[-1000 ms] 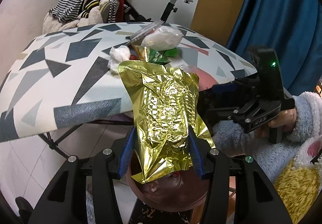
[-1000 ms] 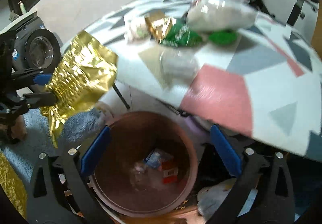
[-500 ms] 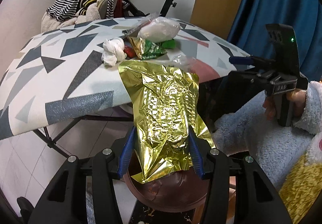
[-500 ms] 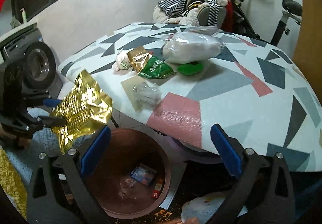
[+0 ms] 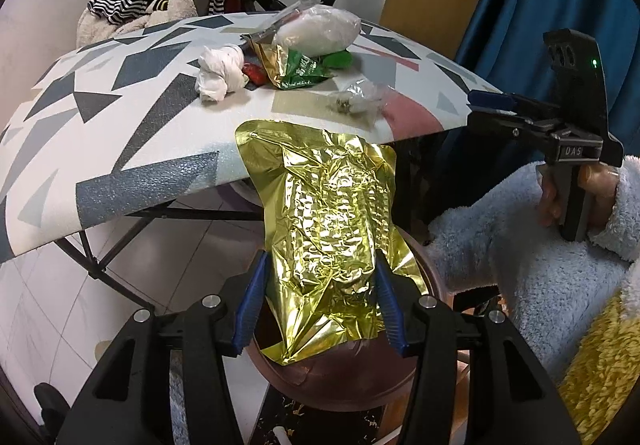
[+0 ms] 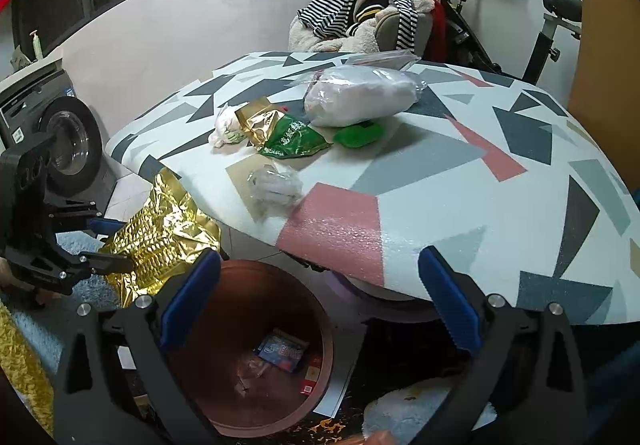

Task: Collect trash
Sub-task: 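Open the left tool to drop the gold foil packet into the bin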

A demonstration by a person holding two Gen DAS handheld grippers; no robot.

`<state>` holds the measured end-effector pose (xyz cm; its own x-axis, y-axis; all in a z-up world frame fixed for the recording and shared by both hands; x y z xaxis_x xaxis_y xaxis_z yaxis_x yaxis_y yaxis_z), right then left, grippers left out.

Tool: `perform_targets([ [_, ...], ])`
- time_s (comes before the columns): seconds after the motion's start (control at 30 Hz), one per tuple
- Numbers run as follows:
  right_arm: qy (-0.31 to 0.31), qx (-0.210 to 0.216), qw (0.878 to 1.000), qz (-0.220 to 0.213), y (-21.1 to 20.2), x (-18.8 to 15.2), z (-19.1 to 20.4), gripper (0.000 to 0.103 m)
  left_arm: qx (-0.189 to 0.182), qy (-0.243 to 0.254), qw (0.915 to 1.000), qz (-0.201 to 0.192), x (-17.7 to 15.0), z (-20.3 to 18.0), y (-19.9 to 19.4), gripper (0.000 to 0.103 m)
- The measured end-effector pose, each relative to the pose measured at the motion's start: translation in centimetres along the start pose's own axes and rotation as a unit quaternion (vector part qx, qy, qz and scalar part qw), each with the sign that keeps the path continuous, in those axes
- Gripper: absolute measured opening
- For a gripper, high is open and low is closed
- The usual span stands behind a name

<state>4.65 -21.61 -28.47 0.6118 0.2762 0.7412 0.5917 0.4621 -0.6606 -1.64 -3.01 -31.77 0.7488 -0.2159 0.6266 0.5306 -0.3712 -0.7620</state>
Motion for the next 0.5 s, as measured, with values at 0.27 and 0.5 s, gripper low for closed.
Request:
perform_targets([
  [0.27, 0.011, 0.0, 1.0, 0.004, 0.1, -0.1, -0.4, 0.097, -0.002, -0.011, 0.9999, 0.009, 0.0, 0.4, 0.5, 0.065],
  [0.5, 0.009, 0.006, 1.0, 0.012, 0.5, -0.3, -0.2, 0.098, 0.008, -0.016, 0.9998, -0.01, 1.1, 0.8, 0.1, 0.097],
])
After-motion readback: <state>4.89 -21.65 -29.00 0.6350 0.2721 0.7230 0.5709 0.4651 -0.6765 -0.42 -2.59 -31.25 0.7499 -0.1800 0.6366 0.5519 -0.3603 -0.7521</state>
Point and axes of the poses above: each gripper's, at about its wrist camera, not at the fingertips, and y roughly the way its jaws point, z to its left, x to its top, the point moved 10 cm from there along y, roughly the way its jaws point
